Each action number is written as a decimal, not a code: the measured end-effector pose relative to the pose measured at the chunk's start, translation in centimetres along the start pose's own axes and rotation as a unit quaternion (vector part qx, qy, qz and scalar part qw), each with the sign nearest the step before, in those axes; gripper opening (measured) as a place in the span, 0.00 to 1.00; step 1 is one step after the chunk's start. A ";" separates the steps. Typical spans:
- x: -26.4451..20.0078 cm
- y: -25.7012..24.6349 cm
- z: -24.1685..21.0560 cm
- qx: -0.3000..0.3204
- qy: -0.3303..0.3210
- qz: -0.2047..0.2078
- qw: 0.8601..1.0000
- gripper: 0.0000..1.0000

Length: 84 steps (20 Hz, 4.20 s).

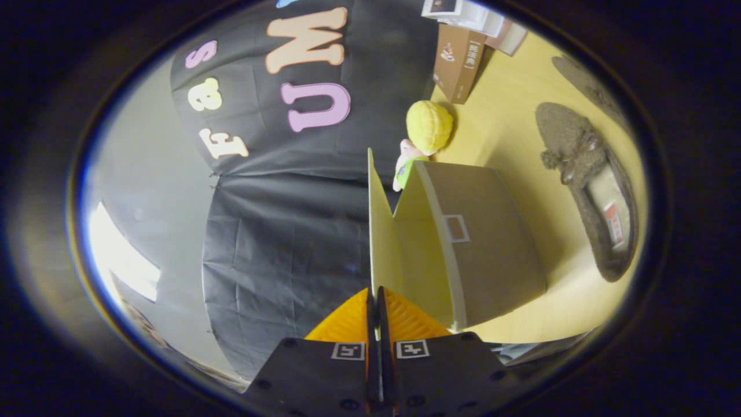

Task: Open the storage box then place both shoes into the box .Put the left shoe in first, then the right shoe, with the right side of both shoes facing outward in a uniform manner.

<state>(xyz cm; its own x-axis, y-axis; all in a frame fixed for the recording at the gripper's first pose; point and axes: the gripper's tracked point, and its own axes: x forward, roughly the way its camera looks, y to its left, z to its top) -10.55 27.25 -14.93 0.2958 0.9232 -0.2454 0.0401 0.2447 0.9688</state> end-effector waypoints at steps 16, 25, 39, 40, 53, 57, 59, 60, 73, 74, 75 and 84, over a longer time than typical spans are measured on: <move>11.7 11.2 -10.9 -0.188 0.133 0.034 0.973 0.12; 16.3 10.8 -15.2 -0.239 0.148 0.024 0.959 0.49; 8.4 3.5 -1.0 -0.377 -0.025 -0.147 0.914 0.99; 6.6 2.2 0.3 -0.390 -0.037 -0.172 0.904 0.99; -9.6 -13.0 11.8 -0.352 -0.108 -0.428 0.826 0.98; -10.3 -18.1 11.2 -0.334 -0.070 -0.460 0.820 0.99; -10.2 -20.4 11.1 -0.320 -0.054 -0.469 0.821 0.95; -10.2 -21.5 11.1 -0.311 -0.046 -0.475 0.822 0.91; -9.4 -26.6 10.6 -0.269 0.021 -0.504 0.820 0.25; -9.5 -26.4 10.6 -0.275 0.027 -0.503 0.819 0.19; -9.5 -26.4 10.6 -0.280 0.031 -0.501 0.818 0.19; -9.5 -26.2 10.6 -0.265 0.039 -0.515 0.815 0.11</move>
<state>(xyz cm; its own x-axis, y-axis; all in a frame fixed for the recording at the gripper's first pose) -4.34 8.91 -37.64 0.3029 0.1592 -0.9396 -0.1952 0.9754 0.1023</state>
